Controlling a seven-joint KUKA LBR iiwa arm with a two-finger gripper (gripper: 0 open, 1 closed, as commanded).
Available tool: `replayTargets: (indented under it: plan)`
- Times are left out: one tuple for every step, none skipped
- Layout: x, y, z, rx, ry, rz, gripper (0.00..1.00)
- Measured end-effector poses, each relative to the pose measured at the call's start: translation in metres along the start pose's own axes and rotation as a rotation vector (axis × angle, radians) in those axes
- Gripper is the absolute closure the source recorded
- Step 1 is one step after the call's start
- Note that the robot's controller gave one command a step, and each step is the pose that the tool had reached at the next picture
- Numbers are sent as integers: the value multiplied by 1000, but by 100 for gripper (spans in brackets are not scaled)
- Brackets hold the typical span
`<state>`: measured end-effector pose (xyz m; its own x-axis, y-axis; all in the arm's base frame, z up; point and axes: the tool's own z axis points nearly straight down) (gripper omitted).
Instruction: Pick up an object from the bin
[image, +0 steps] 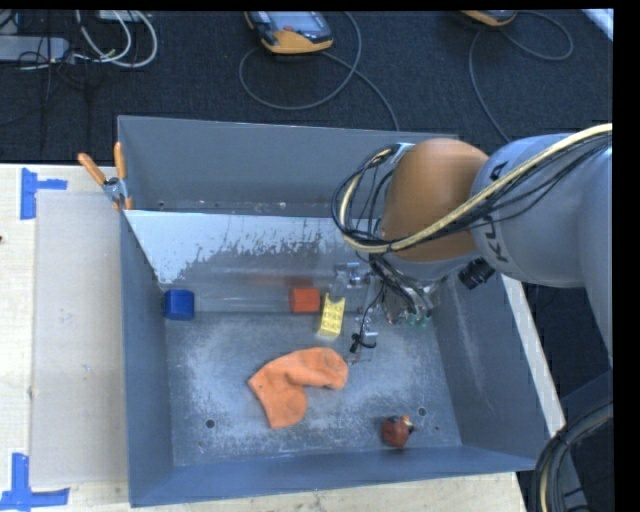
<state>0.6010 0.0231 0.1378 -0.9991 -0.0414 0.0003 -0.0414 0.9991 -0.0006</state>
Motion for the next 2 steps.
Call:
replayTargets:
  plan:
    - [8,8,33,-3,3,-172,0]
    - [14,9,48,-2,3,46,0]
